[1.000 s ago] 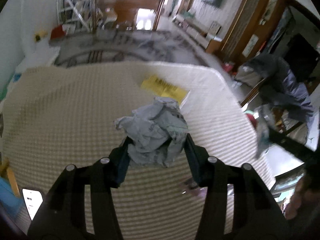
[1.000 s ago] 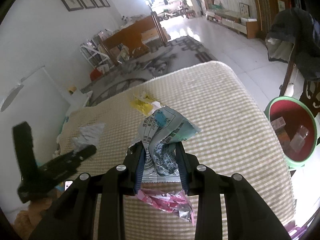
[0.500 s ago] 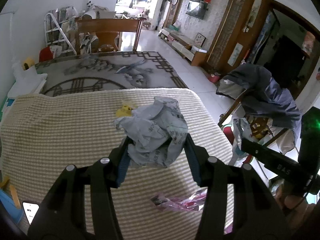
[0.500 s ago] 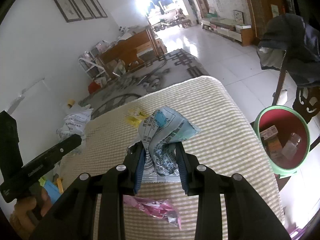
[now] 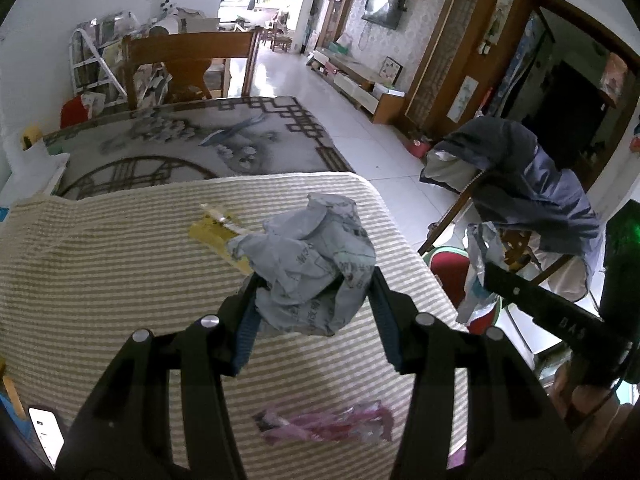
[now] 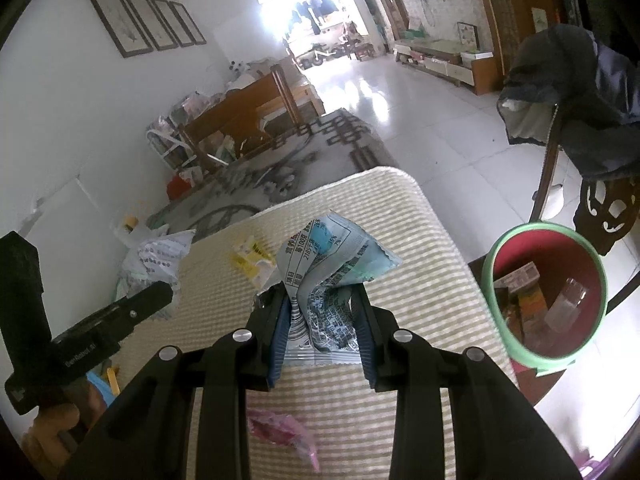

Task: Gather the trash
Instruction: 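Carry the grey tissue and printed wrapper to the red bin with both grippers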

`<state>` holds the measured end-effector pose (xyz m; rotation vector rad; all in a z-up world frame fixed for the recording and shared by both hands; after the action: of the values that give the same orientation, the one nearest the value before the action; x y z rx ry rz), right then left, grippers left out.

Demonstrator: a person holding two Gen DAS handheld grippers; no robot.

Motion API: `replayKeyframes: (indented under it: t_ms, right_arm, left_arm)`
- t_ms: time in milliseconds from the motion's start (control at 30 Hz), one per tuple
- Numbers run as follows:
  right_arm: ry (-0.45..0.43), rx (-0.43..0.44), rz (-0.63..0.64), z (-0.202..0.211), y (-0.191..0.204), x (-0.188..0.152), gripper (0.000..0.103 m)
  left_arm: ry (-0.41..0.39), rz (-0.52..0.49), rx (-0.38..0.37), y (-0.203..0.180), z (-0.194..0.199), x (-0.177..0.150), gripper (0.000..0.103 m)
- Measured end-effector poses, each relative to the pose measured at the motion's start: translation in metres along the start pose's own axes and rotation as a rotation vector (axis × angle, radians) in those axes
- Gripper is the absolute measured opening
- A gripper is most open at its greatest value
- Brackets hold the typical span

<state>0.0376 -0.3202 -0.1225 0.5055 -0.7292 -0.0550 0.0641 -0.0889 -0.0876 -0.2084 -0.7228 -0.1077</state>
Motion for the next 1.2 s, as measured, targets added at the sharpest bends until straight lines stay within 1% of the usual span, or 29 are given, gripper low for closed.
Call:
replayKeyframes:
  t_ms: [267, 567, 867, 1200]
  right_arm:
    - [-0.023, 0.007, -0.008, 0.014, -0.034, 0.017, 0.030]
    - [-0.033, 0.012, -0.032, 0.032, -0.074, 0.027, 0.030]
    - [-0.044, 0.009, -0.062, 0.048, -0.106, 0.030, 0.030]
    - [-0.062, -0.020, -0.110, 0.068, -0.146, 0.030, 0.030]
  left_arm:
    - [-0.009, -0.032, -0.006, -0.041, -0.011, 0.011, 0.049]
    - [-0.003, -0.064, -0.014, -0.089, -0.022, 0.015, 0.049]
    - [0.010, -0.101, -0.020, -0.132, -0.032, 0.016, 0.049]
    - [0.035, -0.148, -0.050, -0.175, -0.048, 0.015, 0.049]
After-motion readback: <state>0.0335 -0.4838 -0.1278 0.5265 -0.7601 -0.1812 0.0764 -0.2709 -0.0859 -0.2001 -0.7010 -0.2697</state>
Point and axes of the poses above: each gripper's, at about its wrist camera, not at the fingertips, and z roughly against the way its jaws point, y to its left, x to its top, the point moved 1 cm from there along -z, roughly the way its jaws point, and after that the axes turned 5 degrees about x, right-handed, at the moved point
